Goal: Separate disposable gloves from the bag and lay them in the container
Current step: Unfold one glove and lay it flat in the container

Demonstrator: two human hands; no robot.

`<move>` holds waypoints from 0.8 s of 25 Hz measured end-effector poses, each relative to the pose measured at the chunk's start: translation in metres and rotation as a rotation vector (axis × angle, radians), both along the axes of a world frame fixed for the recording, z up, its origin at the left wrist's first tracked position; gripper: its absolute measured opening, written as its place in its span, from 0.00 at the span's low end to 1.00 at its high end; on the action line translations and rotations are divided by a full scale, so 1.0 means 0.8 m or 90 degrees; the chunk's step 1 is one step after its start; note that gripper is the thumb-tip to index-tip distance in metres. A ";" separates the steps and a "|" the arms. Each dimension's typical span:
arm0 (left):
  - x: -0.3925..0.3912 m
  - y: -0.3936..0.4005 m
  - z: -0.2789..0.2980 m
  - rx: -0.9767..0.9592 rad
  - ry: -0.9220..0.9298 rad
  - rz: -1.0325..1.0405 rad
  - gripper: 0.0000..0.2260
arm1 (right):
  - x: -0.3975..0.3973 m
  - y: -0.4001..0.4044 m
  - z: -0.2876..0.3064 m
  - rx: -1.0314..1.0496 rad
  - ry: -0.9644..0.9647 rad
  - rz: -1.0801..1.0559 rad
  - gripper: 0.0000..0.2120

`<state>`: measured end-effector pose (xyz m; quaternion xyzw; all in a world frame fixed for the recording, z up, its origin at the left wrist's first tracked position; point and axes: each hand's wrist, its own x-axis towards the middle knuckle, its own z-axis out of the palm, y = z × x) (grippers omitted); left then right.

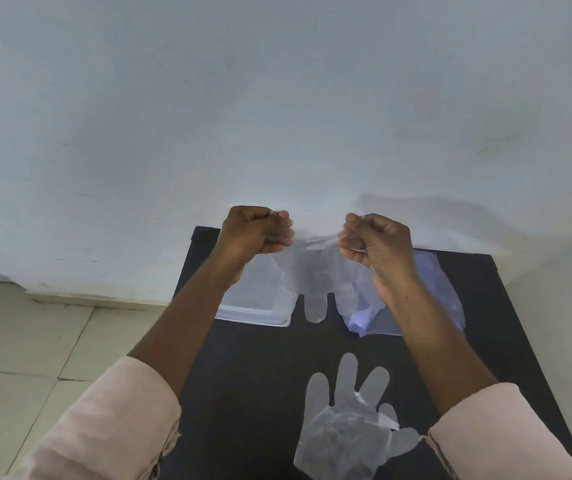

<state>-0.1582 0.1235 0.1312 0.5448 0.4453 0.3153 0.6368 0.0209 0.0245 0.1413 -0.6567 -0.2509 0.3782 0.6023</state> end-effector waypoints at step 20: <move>-0.011 0.209 -0.015 0.095 0.021 0.088 0.07 | -0.028 0.238 -0.039 0.015 -0.218 0.016 0.09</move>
